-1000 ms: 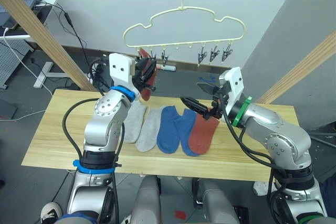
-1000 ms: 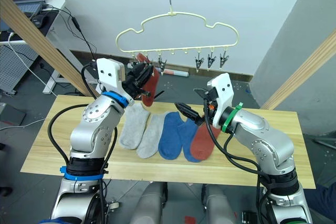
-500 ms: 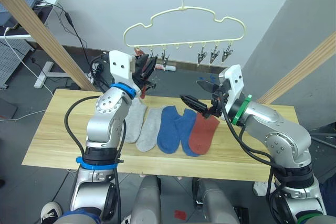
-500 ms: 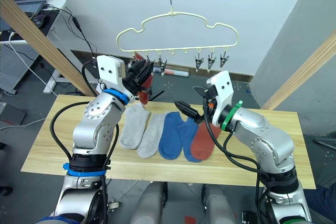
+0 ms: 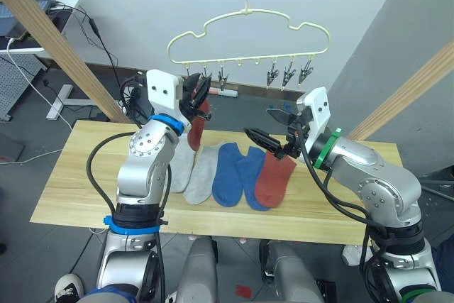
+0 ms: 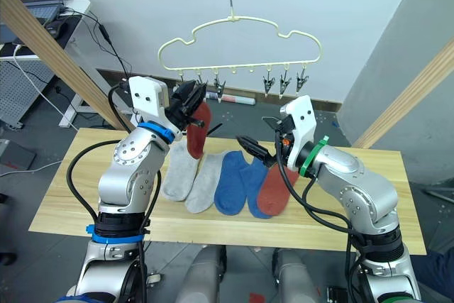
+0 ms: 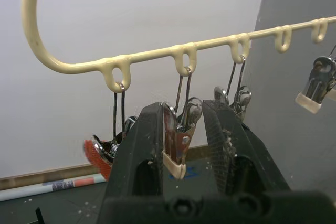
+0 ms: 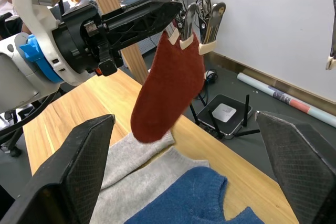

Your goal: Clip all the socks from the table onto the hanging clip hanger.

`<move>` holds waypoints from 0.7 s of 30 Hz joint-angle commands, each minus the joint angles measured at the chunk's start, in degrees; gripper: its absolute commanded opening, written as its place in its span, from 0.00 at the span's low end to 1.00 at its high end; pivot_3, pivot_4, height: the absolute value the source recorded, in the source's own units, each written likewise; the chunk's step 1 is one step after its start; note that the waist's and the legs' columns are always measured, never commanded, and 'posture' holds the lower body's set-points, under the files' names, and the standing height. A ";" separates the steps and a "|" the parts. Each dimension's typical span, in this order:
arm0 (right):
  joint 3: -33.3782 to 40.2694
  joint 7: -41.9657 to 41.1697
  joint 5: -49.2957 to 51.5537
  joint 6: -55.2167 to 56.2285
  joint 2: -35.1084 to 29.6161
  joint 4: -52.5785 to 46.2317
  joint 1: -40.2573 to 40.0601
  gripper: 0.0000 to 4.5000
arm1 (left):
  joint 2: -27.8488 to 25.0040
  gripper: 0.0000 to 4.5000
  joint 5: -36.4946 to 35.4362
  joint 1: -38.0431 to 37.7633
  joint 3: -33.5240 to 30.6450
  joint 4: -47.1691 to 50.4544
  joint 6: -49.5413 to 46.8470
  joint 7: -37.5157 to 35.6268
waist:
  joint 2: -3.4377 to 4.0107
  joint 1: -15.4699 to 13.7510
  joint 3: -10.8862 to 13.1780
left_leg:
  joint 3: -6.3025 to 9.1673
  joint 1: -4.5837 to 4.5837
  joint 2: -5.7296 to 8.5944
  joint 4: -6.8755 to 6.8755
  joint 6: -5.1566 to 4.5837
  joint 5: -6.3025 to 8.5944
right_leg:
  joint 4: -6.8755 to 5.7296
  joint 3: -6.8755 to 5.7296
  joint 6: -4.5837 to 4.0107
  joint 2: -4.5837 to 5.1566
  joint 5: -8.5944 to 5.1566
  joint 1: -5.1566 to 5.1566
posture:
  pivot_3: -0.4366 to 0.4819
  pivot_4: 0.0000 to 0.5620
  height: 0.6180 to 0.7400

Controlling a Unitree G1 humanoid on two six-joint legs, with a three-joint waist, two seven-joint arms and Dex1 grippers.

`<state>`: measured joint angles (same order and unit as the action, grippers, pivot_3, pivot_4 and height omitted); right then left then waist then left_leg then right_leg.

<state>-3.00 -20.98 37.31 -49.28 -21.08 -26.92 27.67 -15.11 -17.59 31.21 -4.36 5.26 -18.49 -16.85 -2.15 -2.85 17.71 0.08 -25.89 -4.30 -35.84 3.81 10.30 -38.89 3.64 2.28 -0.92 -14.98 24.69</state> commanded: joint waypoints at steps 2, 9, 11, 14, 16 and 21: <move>1.28 -0.29 0.29 0.71 0.15 -1.57 0.19 1.00 | 0.40 0.28 0.80 -0.19 0.34 2.61 0.52 0.30 | 0.00 0.00 0.00 | 0.00 0.00 0.00 -0.10 -0.02 -0.01 | -0.03 0.01 0.01 0.00 0.00 -0.01 | 0.64 0.55 1.00; 1.55 -0.15 0.32 0.63 0.20 -1.36 0.43 1.00 | 0.68 0.28 2.03 0.64 0.47 0.79 1.19 0.29 | 0.00 0.00 0.00 | -0.01 0.00 0.01 -0.15 -0.07 -0.05 | -0.04 0.05 0.01 -0.01 -0.01 -0.03 | 0.63 0.54 1.00; 1.63 -0.09 0.32 0.64 0.21 -1.34 0.44 1.00 | 0.73 0.28 2.71 0.92 0.55 0.28 1.58 0.55 | 0.00 0.00 0.00 | -0.01 -0.01 0.01 -0.14 -0.07 -0.05 | -0.04 0.05 0.01 -0.01 -0.01 -0.03 | 0.63 0.54 1.00; 1.72 -0.01 0.36 0.61 0.23 -1.41 0.39 1.00 | 0.84 0.28 3.31 1.13 0.53 -0.10 1.99 0.50 | 0.00 0.00 0.00 | -0.01 -0.01 0.01 -0.13 -0.07 -0.04 | -0.03 0.05 0.01 -0.01 -0.01 -0.03 | 0.63 0.54 1.00; 1.73 0.03 0.35 0.60 0.23 -1.48 0.34 1.00 | 0.89 0.28 3.53 1.18 0.48 -0.21 2.11 0.42 | 0.00 0.00 0.00 | -0.01 -0.01 0.01 -0.13 -0.07 -0.05 | -0.03 0.05 0.01 0.00 -0.01 -0.03 | 0.63 0.54 1.00; 1.71 0.10 0.33 0.65 0.32 -1.38 0.45 1.00 | 1.14 0.28 3.97 1.38 0.27 -0.59 2.16 0.44 | 0.00 0.02 0.00 | -0.01 -0.01 0.01 -0.13 -0.07 -0.05 | -0.03 0.04 0.02 -0.01 -0.01 -0.03 | 0.63 0.54 1.00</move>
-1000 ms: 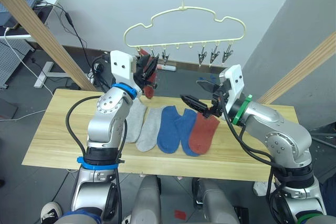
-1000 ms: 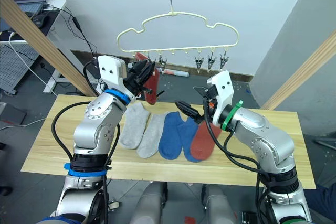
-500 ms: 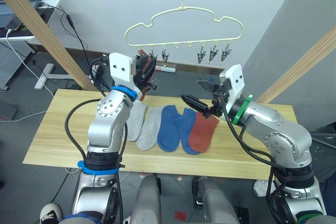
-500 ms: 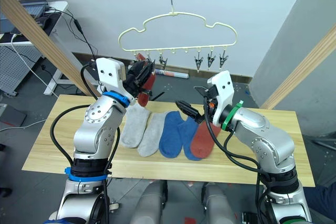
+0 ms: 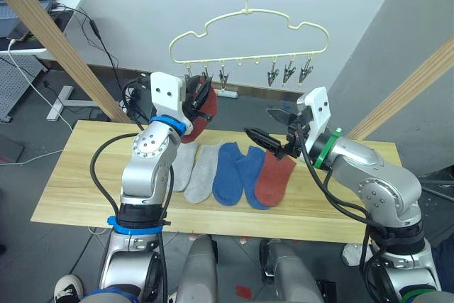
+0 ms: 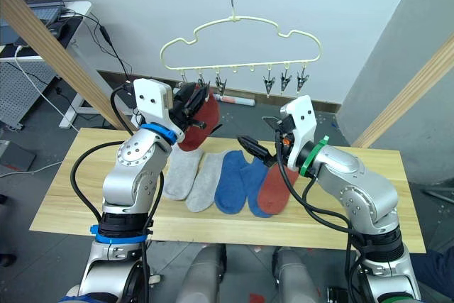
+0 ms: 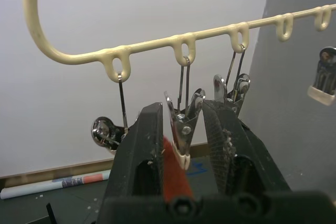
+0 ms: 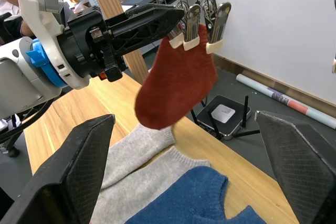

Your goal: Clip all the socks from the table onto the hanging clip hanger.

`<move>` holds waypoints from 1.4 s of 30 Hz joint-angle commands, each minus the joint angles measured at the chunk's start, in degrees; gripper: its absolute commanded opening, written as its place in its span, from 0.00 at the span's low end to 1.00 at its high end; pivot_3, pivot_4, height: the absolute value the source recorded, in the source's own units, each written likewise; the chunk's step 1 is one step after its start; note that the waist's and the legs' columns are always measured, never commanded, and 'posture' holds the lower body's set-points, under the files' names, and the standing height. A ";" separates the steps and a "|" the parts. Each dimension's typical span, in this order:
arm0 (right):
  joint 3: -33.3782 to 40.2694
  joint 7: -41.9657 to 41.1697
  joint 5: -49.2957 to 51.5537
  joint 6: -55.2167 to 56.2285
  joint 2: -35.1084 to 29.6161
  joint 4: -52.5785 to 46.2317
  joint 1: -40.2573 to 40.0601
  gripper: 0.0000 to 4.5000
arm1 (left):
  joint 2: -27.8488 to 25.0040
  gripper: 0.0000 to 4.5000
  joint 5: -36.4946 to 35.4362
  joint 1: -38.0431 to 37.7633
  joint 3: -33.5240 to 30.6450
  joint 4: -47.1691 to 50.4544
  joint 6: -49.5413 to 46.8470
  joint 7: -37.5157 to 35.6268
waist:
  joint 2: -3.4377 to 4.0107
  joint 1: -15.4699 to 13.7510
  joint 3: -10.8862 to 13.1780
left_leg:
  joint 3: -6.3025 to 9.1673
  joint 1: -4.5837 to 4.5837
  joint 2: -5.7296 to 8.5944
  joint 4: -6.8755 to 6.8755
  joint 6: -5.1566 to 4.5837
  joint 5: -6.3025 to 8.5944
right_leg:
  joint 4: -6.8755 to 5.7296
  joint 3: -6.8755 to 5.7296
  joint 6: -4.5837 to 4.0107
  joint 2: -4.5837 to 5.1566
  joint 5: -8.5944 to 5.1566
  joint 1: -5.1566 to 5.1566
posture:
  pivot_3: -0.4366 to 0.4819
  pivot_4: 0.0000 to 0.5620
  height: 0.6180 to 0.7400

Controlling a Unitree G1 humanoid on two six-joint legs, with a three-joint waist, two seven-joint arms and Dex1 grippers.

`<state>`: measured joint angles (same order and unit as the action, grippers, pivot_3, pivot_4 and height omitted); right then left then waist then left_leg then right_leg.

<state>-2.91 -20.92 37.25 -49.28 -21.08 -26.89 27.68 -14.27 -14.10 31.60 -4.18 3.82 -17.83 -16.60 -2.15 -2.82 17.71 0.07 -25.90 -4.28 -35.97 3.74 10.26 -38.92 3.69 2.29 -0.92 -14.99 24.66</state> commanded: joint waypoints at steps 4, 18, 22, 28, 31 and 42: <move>1.64 0.03 0.30 0.74 0.29 -1.32 0.52 1.00 | 0.59 0.28 0.59 1.30 0.17 0.32 1.62 0.06 | 0.00 -0.01 0.00 | 0.00 0.00 0.00 0.00 0.00 0.00 | 0.00 0.01 0.00 0.00 0.00 0.00 | 0.63 0.54 1.00; 1.80 0.27 0.44 0.62 0.45 -1.46 0.59 1.00 | 1.18 0.45 1.43 1.99 0.21 -1.26 2.74 -0.12 | 0.00 0.06 0.00 | 0.00 0.00 0.01 0.01 0.00 0.00 | 0.02 0.00 0.00 0.00 0.00 0.00 | 0.62 0.54 1.00; 1.85 0.21 0.43 0.61 0.41 -1.38 0.58 1.00 | 0.99 0.45 1.68 2.34 0.14 -1.77 2.93 -0.25 | 0.00 0.06 0.00 | 0.00 -0.01 0.01 0.01 0.00 0.00 | 0.02 0.01 0.00 0.00 0.00 0.00 | 0.63 0.54 1.00; 2.06 0.29 0.64 0.35 0.45 -1.41 0.68 1.00 | 0.86 0.45 2.49 3.13 0.33 -3.16 3.75 -0.20 | 0.00 0.05 0.00 | 0.00 0.00 0.01 0.01 0.00 0.00 | 0.02 0.01 0.01 0.00 0.00 0.00 | 0.62 0.55 1.00; 2.19 0.29 0.69 0.14 0.49 -1.50 0.72 1.00 | 0.81 0.45 3.35 3.95 0.68 -4.41 5.02 -0.28 | 0.00 0.06 0.00 | -0.01 -0.01 0.01 0.01 0.00 0.00 | 0.02 0.01 0.01 0.00 0.00 0.00 | 0.62 0.55 1.00; 2.47 0.68 0.76 -0.30 0.65 -2.13 0.49 1.00 | 1.29 0.45 4.81 5.96 1.27 -7.53 7.87 -0.07 | 0.00 0.16 0.00 | -0.01 -0.01 0.01 0.03 0.00 0.00 | 0.05 0.01 0.01 0.00 0.00 0.01 | 0.61 0.55 1.00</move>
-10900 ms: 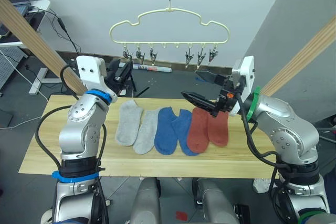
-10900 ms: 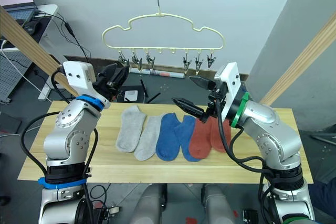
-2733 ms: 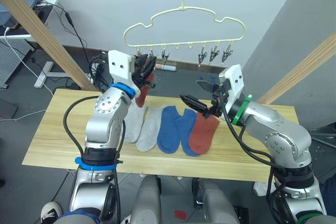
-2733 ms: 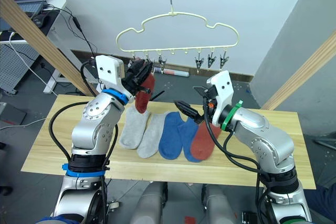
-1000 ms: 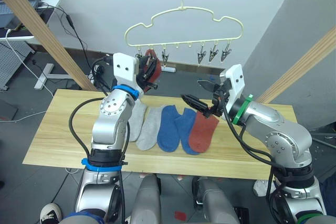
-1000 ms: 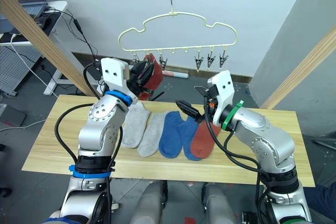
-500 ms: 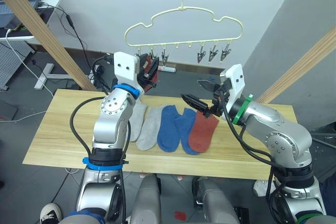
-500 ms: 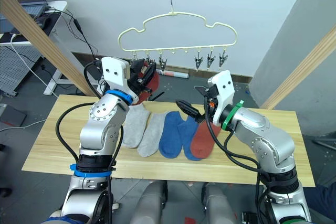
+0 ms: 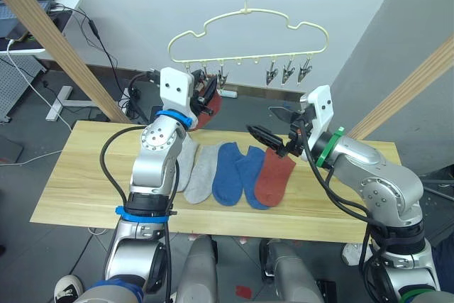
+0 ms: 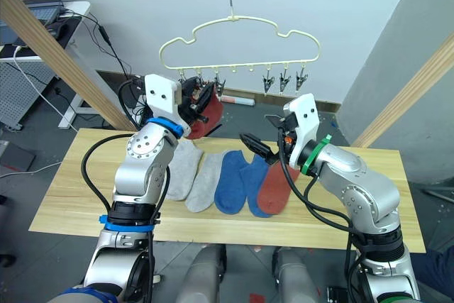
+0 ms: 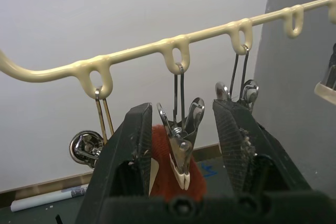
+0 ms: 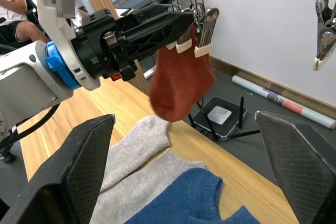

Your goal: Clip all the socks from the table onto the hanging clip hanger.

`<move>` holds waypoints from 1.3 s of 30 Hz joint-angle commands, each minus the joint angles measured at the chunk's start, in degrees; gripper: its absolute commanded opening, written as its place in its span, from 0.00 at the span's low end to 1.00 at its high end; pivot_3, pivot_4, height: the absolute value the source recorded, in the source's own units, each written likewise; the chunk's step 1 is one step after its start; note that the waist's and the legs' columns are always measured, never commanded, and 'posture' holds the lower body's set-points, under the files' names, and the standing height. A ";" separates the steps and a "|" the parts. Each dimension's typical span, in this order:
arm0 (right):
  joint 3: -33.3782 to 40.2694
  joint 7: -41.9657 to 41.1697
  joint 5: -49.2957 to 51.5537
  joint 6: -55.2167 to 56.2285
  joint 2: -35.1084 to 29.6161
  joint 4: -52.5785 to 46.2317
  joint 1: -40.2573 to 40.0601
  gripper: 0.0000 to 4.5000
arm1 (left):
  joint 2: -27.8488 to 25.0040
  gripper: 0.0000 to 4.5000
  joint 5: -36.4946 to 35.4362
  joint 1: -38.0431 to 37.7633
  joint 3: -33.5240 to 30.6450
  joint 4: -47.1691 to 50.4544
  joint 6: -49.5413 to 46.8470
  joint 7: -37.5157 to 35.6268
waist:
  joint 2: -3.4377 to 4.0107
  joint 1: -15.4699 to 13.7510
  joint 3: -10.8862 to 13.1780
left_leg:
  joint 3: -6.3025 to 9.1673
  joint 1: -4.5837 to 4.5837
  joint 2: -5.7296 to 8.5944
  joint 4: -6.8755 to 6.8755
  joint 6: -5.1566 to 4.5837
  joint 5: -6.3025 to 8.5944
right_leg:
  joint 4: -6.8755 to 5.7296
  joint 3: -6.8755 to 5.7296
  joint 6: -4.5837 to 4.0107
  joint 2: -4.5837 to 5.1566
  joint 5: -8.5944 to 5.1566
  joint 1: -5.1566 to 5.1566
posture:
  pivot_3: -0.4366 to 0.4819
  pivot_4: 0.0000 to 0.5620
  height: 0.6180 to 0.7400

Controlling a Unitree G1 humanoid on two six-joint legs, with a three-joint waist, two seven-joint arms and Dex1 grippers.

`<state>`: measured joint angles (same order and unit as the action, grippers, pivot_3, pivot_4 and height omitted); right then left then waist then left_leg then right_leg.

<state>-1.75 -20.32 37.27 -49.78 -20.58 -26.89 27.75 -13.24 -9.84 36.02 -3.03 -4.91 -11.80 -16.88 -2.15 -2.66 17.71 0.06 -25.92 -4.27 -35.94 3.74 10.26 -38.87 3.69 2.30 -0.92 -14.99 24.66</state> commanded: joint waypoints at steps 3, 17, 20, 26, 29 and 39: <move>1.41 0.22 0.81 0.08 0.18 -2.21 0.37 1.00 | 0.36 0.45 0.75 1.64 0.14 1.12 2.16 0.38 | 0.00 0.01 0.00 | 0.00 0.00 0.00 0.00 0.00 0.00 | 0.00 0.01 0.00 0.00 0.00 0.00 | 0.61 0.55 1.00; 1.77 0.22 1.04 -0.43 0.44 -2.11 0.14 1.00 | 1.00 0.00 0.36 1.64 -0.37 1.30 2.45 0.25 | 0.00 0.04 0.00 | 0.00 0.00 0.00 0.00 0.00 0.00 | 0.00 0.01 0.00 0.00 0.00 0.00 | 0.61 0.55 1.00; 1.66 0.36 0.90 -0.48 0.60 -2.03 -0.17 1.00 | 0.95 0.00 0.19 1.43 -0.35 1.45 1.91 0.05 | 0.00 0.04 0.00 | 0.00 0.00 0.00 0.00 0.00 0.00 | 0.00 0.01 0.00 0.00 0.00 0.00 | 0.62 0.55 1.00; -4.27 3.64 -10.18 0.11 -3.85 4.26 -3.28 1.00 | 0.66 0.00 -6.10 1.84 -2.93 2.70 -4.44 -2.31 | 0.00 0.02 0.00 | -0.01 0.00 0.01 0.00 0.00 0.00 | 0.00 0.01 0.00 0.01 0.00 0.00 | 0.62 0.55 1.00; -10.09 3.19 -17.77 4.65 -5.65 11.47 -4.77 1.00 | -0.18 0.00 -12.27 2.45 -5.86 3.78 -10.66 -4.16 | 0.00 0.33 0.00 | -0.02 0.01 0.01 0.00 0.00 0.00 | 0.00 0.01 0.00 0.01 0.00 0.00 | 0.61 0.55 1.00; -12.79 1.81 -27.81 15.17 1.98 39.44 -0.40 1.00 | -4.02 0.00 -14.96 2.15 -6.54 4.88 -15.16 -6.32 | 0.01 1.43 0.01 | -0.03 0.02 0.01 0.02 0.00 0.00 | -0.02 0.04 0.01 -0.01 -0.01 0.03 | 0.64 0.55 1.00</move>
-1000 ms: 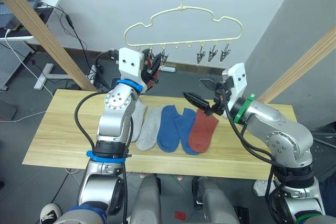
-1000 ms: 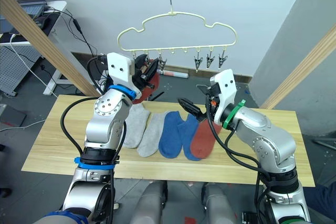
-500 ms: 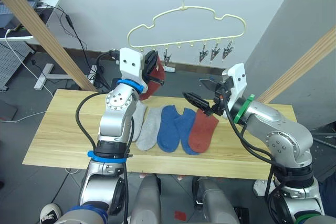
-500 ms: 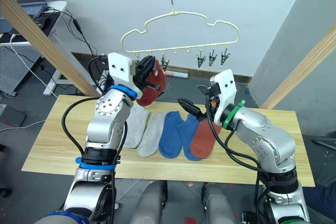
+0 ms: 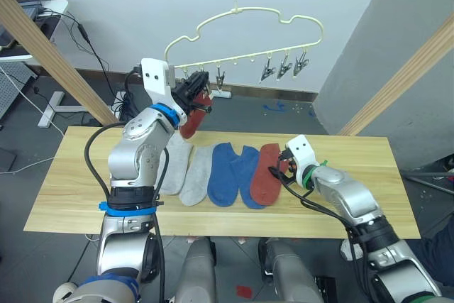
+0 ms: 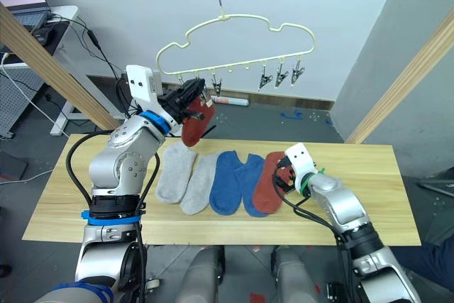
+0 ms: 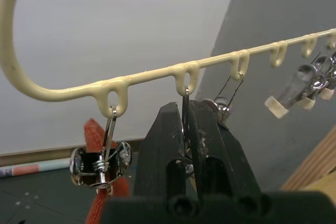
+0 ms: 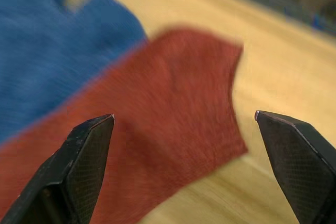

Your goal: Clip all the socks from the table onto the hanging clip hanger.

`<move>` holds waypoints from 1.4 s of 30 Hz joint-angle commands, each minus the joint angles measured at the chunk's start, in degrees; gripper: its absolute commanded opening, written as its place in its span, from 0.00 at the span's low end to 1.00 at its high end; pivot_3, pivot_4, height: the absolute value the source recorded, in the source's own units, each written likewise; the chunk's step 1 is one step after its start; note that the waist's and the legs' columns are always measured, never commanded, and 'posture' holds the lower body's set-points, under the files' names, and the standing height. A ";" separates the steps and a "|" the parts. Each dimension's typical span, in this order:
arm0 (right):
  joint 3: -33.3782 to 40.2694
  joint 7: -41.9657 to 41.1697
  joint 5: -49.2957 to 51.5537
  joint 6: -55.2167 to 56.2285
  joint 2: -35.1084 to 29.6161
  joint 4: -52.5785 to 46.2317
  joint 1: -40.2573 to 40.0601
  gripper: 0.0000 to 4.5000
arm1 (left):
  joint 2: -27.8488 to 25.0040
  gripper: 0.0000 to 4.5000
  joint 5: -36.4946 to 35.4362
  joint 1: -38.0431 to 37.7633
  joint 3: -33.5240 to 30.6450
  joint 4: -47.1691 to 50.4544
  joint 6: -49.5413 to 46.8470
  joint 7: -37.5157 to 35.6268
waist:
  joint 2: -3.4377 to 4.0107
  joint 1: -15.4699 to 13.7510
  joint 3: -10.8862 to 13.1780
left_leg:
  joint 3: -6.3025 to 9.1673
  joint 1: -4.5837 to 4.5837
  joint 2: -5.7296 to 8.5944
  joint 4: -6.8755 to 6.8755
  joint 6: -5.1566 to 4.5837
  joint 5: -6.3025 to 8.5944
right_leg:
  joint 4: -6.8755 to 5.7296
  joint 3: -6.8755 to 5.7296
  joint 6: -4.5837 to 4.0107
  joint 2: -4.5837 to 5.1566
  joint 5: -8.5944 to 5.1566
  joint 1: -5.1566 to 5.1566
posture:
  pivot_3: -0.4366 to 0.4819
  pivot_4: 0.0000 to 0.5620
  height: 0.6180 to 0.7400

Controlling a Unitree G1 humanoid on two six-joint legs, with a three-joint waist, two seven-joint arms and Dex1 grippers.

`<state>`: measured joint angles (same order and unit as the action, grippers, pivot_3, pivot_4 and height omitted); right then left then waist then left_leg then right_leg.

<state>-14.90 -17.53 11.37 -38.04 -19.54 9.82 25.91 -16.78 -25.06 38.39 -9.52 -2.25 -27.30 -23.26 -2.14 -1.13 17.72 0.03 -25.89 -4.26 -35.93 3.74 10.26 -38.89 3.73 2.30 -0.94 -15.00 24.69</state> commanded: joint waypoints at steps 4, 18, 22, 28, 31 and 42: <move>-1.01 -3.50 -4.47 6.40 2.25 8.04 1.39 0.92 | -0.30 0.00 0.00 -0.83 0.02 3.26 0.01 0.53 | 0.00 -0.21 0.00 | -0.02 0.00 0.01 0.00 0.00 0.00 | 0.02 0.02 0.00 0.01 0.00 -0.01 | 0.65 0.55 1.00; 1.31 -11.91 -6.74 9.88 -3.06 -0.63 -4.80 0.00 | -0.41 0.00 -5.12 -1.01 -3.57 3.27 -4.99 1.90 | 0.01 -0.35 -0.01 | 0.01 0.07 0.03 -0.01 0.00 0.00 | 0.01 0.02 0.00 0.03 0.00 -0.11 | 0.65 0.55 1.00; 2.00 -17.14 -3.48 5.68 -6.51 -11.83 -7.11 0.00 | 1.39 0.00 -14.41 0.51 -10.33 0.62 -13.46 5.51 | 0.02 -0.19 0.00 | 0.02 0.05 0.04 -0.01 0.00 0.00 | 0.02 0.02 0.01 0.04 0.00 -0.10 | 0.64 0.55 1.00; 4.30 -20.60 5.07 -7.73 -7.17 -28.80 -6.23 0.00 | 1.70 0.00 -32.49 -0.05 -18.34 0.73 -29.24 9.36 | 0.02 0.60 0.00 | 0.07 0.11 -0.06 0.00 0.01 0.00 | -0.05 -0.01 0.01 -0.03 -0.01 -0.09 | 0.64 0.55 1.00; 5.27 -19.41 9.25 -13.68 -4.48 -33.18 -3.50 0.00 | 1.09 0.00 -39.57 -0.18 -20.97 0.05 -34.17 11.74 | 0.03 0.67 0.00 | 0.08 0.12 -0.06 -0.01 0.02 0.00 | -0.05 -0.01 0.01 -0.03 0.00 -0.10 | 0.63 0.55 1.00; 6.72 -14.69 15.42 -20.40 6.91 -31.36 8.08 0.00 | 0.64 0.00 -57.02 -0.62 -21.14 0.94 -40.16 20.33 | 0.02 -0.23 0.00 | 0.09 0.06 -0.01 0.03 0.03 0.02 | 0.04 -0.05 0.01 0.03 0.00 -0.08 | 0.64 0.54 1.00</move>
<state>-9.93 -32.47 24.69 -58.10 -13.33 -20.43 32.93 -15.95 -79.78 38.52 -31.19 -2.79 -67.14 -4.07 -2.11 -1.36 17.72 0.12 -25.84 -4.26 -35.89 3.78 10.28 -38.86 3.68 2.31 -0.90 -15.00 24.61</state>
